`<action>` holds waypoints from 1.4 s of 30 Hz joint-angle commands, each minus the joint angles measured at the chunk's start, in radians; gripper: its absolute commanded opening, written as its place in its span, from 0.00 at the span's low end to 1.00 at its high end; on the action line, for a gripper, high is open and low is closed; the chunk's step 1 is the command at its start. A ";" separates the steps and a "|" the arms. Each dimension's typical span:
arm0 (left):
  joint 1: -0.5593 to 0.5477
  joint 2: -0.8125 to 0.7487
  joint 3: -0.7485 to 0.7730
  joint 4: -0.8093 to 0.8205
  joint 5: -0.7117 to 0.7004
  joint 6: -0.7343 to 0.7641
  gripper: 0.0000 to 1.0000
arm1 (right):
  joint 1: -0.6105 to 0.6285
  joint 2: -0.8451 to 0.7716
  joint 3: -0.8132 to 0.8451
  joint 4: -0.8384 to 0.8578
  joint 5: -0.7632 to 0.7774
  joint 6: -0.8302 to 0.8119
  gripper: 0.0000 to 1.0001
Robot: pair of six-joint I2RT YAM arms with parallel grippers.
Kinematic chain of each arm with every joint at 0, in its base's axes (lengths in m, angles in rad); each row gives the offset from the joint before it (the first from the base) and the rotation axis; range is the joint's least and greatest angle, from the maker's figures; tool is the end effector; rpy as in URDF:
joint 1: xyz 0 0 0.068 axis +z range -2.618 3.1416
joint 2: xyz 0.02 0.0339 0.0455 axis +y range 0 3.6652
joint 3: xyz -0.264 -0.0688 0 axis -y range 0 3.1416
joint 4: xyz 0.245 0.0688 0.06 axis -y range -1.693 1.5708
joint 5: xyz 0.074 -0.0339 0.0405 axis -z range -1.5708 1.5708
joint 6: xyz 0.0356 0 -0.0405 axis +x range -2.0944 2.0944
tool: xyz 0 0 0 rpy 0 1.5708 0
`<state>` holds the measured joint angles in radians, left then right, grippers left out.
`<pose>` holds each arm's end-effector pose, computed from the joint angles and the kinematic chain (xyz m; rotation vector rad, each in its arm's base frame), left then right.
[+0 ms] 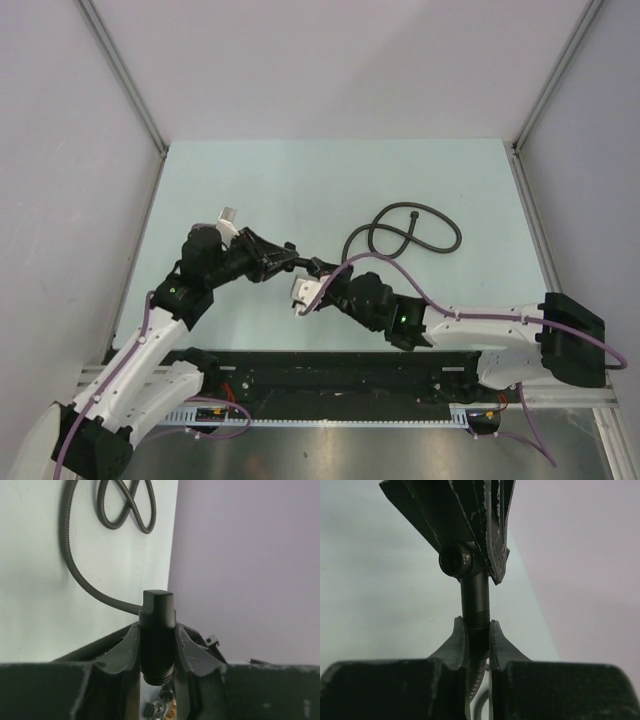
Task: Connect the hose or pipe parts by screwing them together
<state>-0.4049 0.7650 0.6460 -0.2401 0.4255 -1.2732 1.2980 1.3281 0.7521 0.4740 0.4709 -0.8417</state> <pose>0.1593 -0.0842 0.2894 -0.6255 2.1304 -1.4487 0.0963 0.2844 0.2759 -1.2557 1.0886 -0.0479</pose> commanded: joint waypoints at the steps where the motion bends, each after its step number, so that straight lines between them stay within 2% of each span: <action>1: 0.000 0.039 0.107 0.025 0.058 0.245 0.00 | -0.175 -0.105 0.039 -0.153 -0.421 0.289 0.00; 2: 0.000 0.049 0.116 0.031 0.055 0.388 0.00 | -0.216 -0.115 0.046 -0.197 -0.584 0.329 0.00; 3: 0.000 0.053 0.122 0.048 0.049 0.456 0.00 | -0.254 -0.118 0.058 -0.215 -0.662 0.405 0.00; 5: 0.000 0.048 0.103 0.093 0.051 0.619 0.00 | -0.354 -0.106 0.066 -0.250 -0.847 0.449 0.00; 7: -0.002 0.024 0.026 0.238 0.103 0.707 0.00 | -0.432 -0.070 0.084 -0.267 -0.949 0.490 0.00; 8: -0.002 0.014 -0.009 0.327 0.139 0.771 0.00 | -0.456 -0.054 0.093 -0.288 -1.059 0.506 0.00; 9: -0.002 0.002 -0.070 0.445 0.224 0.802 0.00 | -0.488 -0.040 0.101 -0.290 -1.119 0.527 0.00; 10: -0.002 -0.004 -0.091 0.490 0.252 0.827 0.00 | -0.515 -0.027 0.114 -0.290 -1.181 0.585 0.00; 11: -0.002 -0.006 -0.103 0.507 0.272 0.889 0.00 | -0.575 0.008 0.121 -0.284 -1.330 0.608 0.00; 14: 0.000 0.005 -0.134 0.533 0.324 1.023 0.00 | -0.667 0.078 0.141 -0.226 -1.527 0.740 0.00; 16: 0.006 0.020 -0.126 0.535 0.352 1.054 0.00 | -0.697 0.111 0.142 -0.183 -1.587 0.795 0.00; 17: 0.006 0.023 -0.121 0.535 0.355 1.057 0.00 | -0.704 0.120 0.145 -0.157 -1.582 0.835 0.00; 18: 0.008 0.028 -0.111 0.535 0.346 1.054 0.00 | -0.715 0.128 0.145 -0.152 -1.565 0.837 0.05; 21: 0.024 0.046 -0.092 0.522 0.236 0.996 0.00 | -0.717 0.099 0.145 -0.176 -1.427 0.836 0.33; 23: 0.034 0.060 -0.082 0.512 0.162 0.907 0.00 | -0.715 0.069 0.144 -0.214 -1.318 0.811 0.45; 24: 0.040 0.062 -0.068 0.500 0.148 0.878 0.00 | -0.711 0.054 0.145 -0.228 -1.278 0.802 0.56; 25: 0.041 0.065 -0.059 0.486 0.122 0.811 0.00 | -0.706 0.018 0.144 -0.244 -1.241 0.788 0.62; 26: 0.041 0.068 -0.048 0.469 0.081 0.775 0.00 | -0.701 0.002 0.144 -0.276 -1.168 0.771 0.70; 27: 0.041 0.069 -0.022 0.435 0.062 0.746 0.00 | -0.694 -0.018 0.144 -0.293 -1.123 0.732 0.84; 28: 0.041 0.069 -0.008 0.415 0.044 0.680 0.00 | -0.665 -0.051 0.144 -0.308 -1.077 0.705 0.89; 29: 0.041 0.071 0.004 0.374 0.001 0.642 0.00 | -0.648 -0.067 0.144 -0.334 -0.968 0.681 0.99; 31: 0.041 0.069 0.046 0.325 -0.049 0.525 0.00 | -0.570 -0.089 0.139 -0.344 -0.824 0.583 1.00; 32: 0.043 0.068 0.056 0.302 -0.068 0.488 0.00 | -0.537 -0.093 0.135 -0.328 -0.687 0.549 1.00; 35: 0.043 0.056 0.073 0.268 -0.083 0.356 0.00 | -0.456 -0.104 0.090 -0.237 -0.505 0.432 1.00; 37: 0.044 0.050 0.090 0.240 -0.097 0.252 0.00 | -0.419 -0.112 0.058 -0.174 -0.409 0.351 1.00; 38: 0.044 0.049 0.095 0.189 -0.100 0.221 0.01 | -0.387 -0.122 0.047 -0.157 -0.387 0.322 1.00; 42: 0.055 0.043 0.072 0.147 -0.071 0.055 0.00 | -0.321 -0.133 0.020 -0.066 -0.304 0.189 1.00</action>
<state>-0.3645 0.8345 0.6903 -0.0486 0.3637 -0.9749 0.9249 1.2324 0.7891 0.2680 -0.0319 -0.4652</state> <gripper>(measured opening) 0.273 0.995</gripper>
